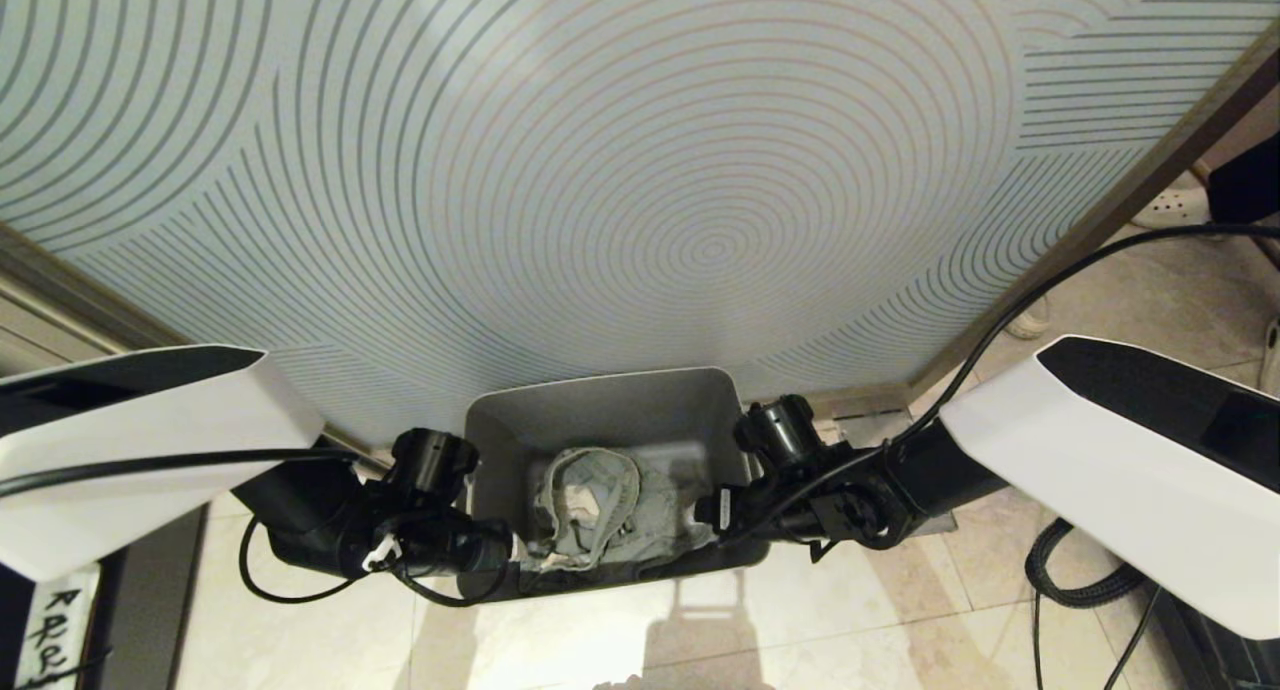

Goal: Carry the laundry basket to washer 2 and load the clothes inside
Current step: Pick up the clothes basket and put it beside the washing machine

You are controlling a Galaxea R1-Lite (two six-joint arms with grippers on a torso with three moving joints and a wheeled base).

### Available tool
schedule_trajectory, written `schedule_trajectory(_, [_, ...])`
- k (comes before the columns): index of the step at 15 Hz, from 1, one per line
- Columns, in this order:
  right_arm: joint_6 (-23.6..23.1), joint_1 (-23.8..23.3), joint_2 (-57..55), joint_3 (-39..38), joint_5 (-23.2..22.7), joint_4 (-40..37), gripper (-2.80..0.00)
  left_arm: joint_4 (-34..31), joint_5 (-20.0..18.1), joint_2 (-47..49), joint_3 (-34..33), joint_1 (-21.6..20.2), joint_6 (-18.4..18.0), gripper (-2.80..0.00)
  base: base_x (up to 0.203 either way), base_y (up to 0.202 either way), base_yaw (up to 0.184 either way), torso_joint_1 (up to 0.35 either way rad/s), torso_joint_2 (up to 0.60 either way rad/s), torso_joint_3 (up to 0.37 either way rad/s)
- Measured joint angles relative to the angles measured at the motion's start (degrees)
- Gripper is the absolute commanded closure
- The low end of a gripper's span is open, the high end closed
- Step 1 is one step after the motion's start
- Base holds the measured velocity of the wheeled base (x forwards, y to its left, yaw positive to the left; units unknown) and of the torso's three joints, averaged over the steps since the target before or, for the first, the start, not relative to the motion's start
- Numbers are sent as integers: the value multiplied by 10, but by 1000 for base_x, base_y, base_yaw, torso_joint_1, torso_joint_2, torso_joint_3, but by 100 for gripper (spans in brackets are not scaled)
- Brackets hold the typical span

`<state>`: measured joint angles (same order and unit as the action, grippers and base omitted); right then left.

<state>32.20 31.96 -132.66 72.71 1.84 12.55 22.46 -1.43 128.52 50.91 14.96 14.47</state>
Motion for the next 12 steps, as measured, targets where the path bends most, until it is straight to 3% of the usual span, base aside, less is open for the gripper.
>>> schedule_trajectory(4, [0,6,-1,-15,31,2,-280,1,26,5,-1,4,0,-280,0,0,0,0,0,0])
schedule_trajectory(12, [0,11,-12,-55,92,4,-280,0,27,5,3,4,-1,-280,0,0,0,0,0,0])
